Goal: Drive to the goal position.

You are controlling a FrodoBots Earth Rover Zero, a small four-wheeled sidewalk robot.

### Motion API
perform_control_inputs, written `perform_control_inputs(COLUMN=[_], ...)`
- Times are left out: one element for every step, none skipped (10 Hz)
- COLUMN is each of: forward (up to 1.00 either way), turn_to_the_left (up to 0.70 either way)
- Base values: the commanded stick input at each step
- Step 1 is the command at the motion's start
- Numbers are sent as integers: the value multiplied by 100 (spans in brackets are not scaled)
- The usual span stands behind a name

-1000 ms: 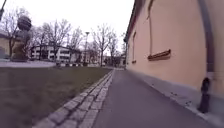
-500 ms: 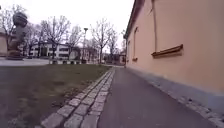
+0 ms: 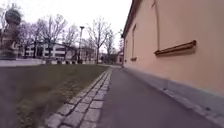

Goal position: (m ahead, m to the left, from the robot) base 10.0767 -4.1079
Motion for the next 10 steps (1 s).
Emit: perform_control_inputs(forward=[100, 100, 100, 100, 100, 100, 100, 100, 100, 100], turn_to_the_left=[0, 0, 0, 0, 0, 0, 0, 0, 0, 0])
